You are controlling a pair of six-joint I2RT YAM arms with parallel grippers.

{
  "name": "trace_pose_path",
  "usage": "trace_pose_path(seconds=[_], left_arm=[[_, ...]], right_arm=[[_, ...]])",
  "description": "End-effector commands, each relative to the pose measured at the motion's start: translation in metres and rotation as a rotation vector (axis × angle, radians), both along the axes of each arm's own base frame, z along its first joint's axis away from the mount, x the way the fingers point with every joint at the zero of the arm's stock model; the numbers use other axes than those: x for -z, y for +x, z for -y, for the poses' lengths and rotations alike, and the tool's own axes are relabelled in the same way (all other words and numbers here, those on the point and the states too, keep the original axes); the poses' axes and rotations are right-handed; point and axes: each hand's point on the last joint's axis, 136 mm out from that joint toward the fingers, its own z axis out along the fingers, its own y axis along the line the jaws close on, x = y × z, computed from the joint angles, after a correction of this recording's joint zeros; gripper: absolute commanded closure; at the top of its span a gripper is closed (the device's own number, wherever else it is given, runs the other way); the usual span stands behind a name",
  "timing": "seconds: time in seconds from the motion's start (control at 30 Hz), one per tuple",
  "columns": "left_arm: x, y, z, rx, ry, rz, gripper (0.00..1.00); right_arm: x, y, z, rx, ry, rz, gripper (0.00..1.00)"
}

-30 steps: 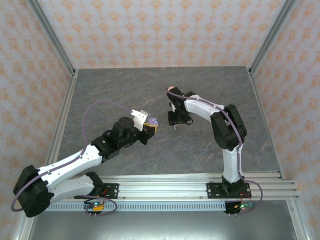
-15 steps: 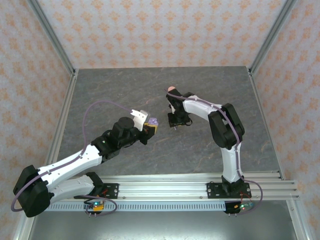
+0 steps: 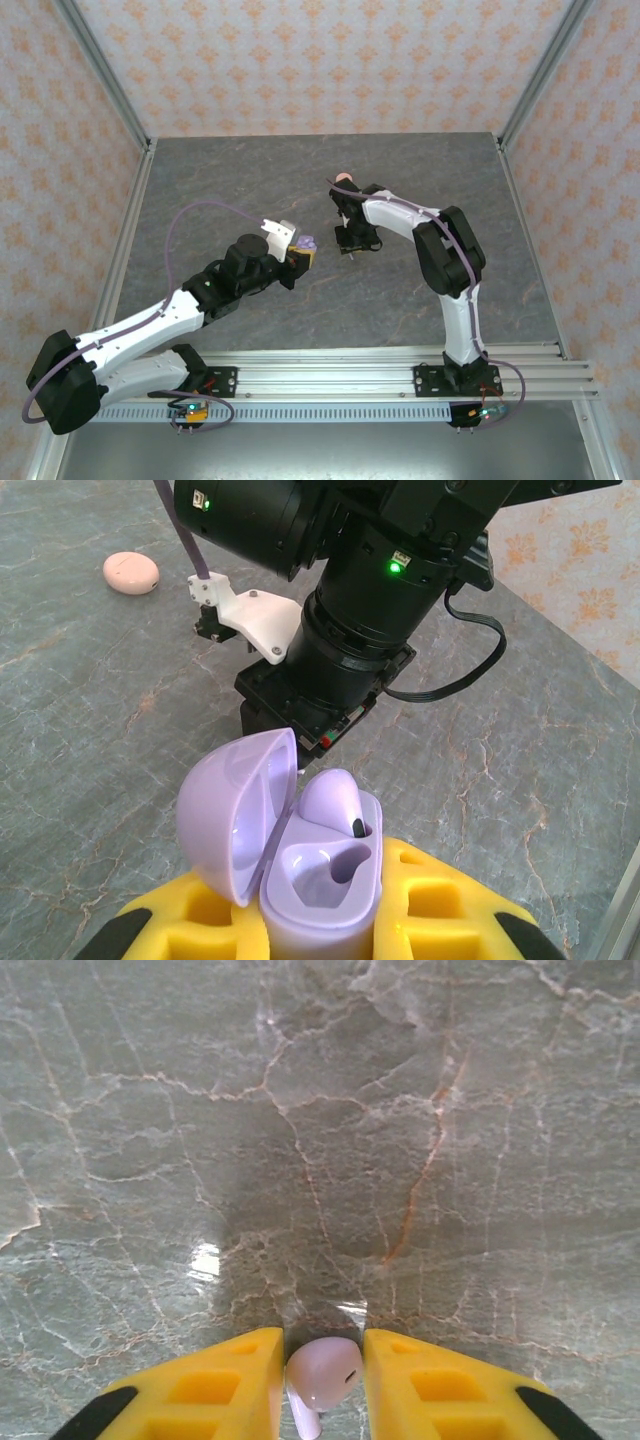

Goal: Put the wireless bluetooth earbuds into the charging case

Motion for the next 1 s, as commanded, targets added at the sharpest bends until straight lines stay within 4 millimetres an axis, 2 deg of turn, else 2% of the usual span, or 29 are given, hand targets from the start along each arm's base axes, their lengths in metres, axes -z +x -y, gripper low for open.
trace_pose_path(seconds=[0.0,0.27,0.47,0.67,0.97], left_arm=[[0.003,0.001,-0.001,-0.001,0.010,0.012,0.99],[0.013,0.004,0.006,0.015,0.011,-0.017,0.99],[0.020,0.011,0.020,0.029,-0.028,-0.028,0.99],[0.017,0.020,0.035,0.049,-0.115,0.015,0.99],[-0.004,0.030,0.048,0.073,-0.234,0.131,0.98]], right_arm=[[0.020,-0.001,-0.001,0.034,-0.021,-0.028,0.75],[0.003,0.003,-0.008,0.070,0.055,0.021,0.78],[-0.027,0.009,-0.009,0.129,0.214,0.080,0.80],[-0.073,0.011,-0.005,0.176,0.422,0.178,0.81],[-0.158,0.004,0.004,0.194,0.704,0.345,0.81]])
